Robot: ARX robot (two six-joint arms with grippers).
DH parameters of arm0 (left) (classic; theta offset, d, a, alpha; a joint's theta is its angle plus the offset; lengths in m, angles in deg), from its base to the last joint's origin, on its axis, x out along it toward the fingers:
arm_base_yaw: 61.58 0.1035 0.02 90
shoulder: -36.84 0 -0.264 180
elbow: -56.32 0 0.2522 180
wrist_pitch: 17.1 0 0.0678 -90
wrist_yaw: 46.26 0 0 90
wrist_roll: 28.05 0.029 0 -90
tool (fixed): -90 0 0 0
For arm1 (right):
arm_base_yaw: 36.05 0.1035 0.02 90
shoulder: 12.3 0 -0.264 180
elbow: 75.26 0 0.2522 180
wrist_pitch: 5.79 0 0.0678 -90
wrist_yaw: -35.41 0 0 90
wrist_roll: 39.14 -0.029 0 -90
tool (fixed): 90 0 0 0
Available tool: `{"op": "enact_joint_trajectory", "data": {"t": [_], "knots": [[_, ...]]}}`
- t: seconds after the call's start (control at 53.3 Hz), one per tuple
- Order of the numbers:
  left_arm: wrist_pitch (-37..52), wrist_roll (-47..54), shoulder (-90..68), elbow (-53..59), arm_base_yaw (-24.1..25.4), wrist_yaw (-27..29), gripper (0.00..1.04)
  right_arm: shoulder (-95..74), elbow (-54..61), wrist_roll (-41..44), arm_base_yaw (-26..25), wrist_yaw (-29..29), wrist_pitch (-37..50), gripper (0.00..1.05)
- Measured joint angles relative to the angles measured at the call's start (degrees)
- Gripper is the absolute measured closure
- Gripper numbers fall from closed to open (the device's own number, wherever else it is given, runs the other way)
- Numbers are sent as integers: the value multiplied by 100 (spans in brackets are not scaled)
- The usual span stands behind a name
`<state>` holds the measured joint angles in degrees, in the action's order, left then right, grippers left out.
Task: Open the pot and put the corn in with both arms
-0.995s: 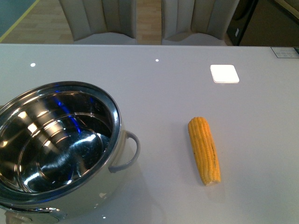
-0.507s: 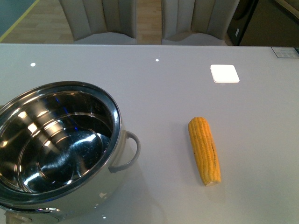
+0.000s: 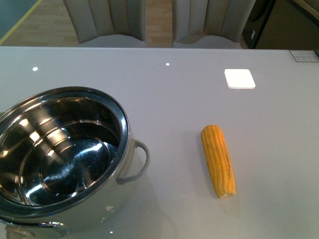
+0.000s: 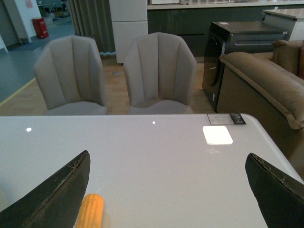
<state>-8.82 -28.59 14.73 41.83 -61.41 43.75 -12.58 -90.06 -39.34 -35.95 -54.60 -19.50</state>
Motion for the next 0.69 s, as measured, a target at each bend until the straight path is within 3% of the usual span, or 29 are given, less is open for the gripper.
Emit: {"op": "enact_joint_trajectory", "data": {"t": [0.582, 0.694], "knots": [[-1185, 2, 1189, 0, -2, 0, 101, 0, 0, 0, -2, -2, 0, 9], [-2114, 7, 1963, -2, -2, 2, 101, 0, 0, 0, 0, -2, 0, 9]]}}
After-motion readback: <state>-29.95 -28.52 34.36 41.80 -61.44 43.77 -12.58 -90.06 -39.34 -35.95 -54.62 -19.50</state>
